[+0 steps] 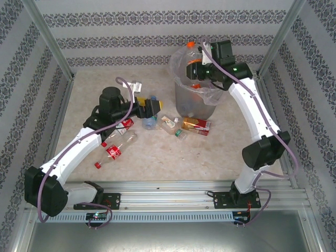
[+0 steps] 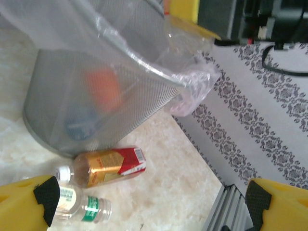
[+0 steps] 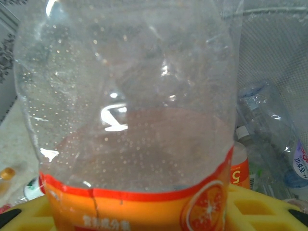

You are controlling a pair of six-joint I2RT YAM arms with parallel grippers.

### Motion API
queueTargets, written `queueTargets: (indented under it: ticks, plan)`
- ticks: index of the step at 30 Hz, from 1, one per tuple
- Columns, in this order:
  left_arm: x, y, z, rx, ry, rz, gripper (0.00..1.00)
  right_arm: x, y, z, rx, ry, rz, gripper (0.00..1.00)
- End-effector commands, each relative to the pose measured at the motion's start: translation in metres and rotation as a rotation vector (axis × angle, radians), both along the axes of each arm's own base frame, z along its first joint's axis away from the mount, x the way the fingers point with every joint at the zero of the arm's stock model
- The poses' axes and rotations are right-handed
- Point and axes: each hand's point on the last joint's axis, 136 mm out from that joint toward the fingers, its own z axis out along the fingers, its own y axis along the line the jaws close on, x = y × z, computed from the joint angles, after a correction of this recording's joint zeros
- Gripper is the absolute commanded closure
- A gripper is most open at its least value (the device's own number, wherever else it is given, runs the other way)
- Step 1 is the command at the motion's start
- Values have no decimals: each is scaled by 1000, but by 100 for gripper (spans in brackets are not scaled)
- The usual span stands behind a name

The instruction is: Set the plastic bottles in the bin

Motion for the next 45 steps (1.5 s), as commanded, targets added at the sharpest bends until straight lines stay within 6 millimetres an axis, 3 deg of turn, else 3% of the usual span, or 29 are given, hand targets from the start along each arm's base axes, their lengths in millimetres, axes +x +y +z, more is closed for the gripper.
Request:
queueTargets:
  ticks: [1,9,14,33,39,45]
  plan:
    - [-10,1,22,-48,-102,-25,0,12,-11,4,-67,-26,-6,49]
    - [-33,16,8,-18,-66,43,0,25,-44,-19,-104,103,-124,49]
    - [-50,24,-1,-4,-48,61,0,29,-51,-34,-134,159,-138,49]
    - [-88,7,-34,20,1,47,0,26,-69,-91,-217,335,-168,45]
    - [-88,10,-43,51,45,73,0,28,-67,-85,-187,310,-179,34]
    - [-84,19,-56,53,155,156,0,21,-75,-57,-188,250,-190,24]
